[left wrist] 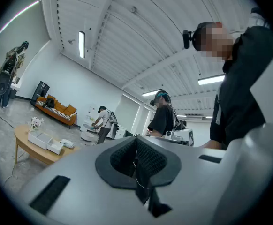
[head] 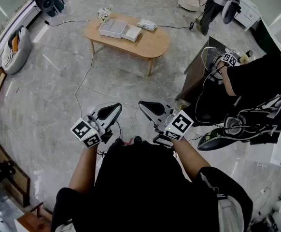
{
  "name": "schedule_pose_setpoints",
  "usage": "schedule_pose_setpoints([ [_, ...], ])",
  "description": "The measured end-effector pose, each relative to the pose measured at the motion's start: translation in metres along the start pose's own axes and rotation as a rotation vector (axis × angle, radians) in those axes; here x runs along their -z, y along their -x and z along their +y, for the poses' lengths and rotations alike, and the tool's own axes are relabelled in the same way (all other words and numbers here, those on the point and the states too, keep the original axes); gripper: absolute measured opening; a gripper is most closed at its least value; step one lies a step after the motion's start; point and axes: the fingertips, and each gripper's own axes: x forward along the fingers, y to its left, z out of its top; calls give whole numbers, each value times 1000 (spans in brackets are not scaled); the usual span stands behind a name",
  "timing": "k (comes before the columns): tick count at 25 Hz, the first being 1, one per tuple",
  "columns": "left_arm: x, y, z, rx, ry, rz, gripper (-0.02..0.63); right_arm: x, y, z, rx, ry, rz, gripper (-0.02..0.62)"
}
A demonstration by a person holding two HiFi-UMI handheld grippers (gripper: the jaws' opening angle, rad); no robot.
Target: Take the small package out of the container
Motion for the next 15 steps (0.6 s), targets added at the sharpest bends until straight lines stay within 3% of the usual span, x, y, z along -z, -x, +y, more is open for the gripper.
schedule_pose_setpoints([
  [15,8,-18,-1,-19,-19,5,17,-1,13,-15,15,2,-26,11],
])
